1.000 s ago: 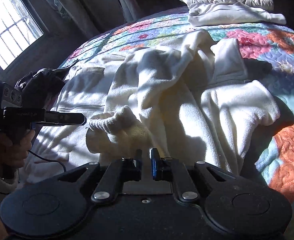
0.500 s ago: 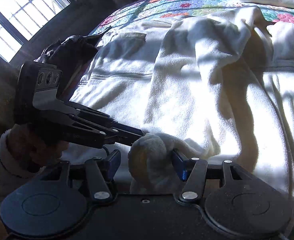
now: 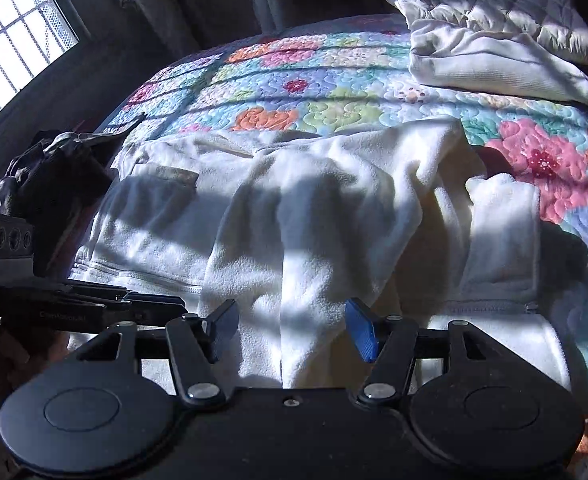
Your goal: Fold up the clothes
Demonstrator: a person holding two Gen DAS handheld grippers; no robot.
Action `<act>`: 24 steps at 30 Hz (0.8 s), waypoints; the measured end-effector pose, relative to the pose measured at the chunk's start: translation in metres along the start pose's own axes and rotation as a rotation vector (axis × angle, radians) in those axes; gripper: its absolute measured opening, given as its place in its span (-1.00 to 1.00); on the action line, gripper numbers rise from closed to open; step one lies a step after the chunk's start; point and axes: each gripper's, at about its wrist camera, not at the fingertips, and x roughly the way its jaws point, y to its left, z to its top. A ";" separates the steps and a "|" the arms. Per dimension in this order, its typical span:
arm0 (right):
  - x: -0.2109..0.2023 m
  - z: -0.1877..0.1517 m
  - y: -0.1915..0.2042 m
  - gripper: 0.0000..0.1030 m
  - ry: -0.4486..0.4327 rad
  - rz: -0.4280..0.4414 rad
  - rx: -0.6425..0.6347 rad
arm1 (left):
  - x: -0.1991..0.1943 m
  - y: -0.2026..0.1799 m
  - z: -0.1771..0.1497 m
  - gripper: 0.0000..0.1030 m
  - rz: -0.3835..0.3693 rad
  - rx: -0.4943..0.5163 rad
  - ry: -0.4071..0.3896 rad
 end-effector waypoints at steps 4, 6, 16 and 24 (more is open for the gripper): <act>0.042 0.047 -0.033 0.25 -0.041 -0.058 0.093 | 0.016 0.016 0.042 -0.40 0.017 -0.015 -0.044; 0.054 0.057 -0.055 0.25 -0.063 -0.057 0.237 | 0.024 0.026 0.061 -0.40 0.029 -0.050 -0.089; 0.106 0.084 -0.075 0.10 -0.086 -0.095 0.122 | 0.082 0.044 0.103 -0.35 0.080 -0.081 -0.076; 0.094 0.152 -0.058 -0.86 -0.255 -0.251 -0.148 | 0.079 0.028 0.113 -0.54 0.155 -0.010 -0.214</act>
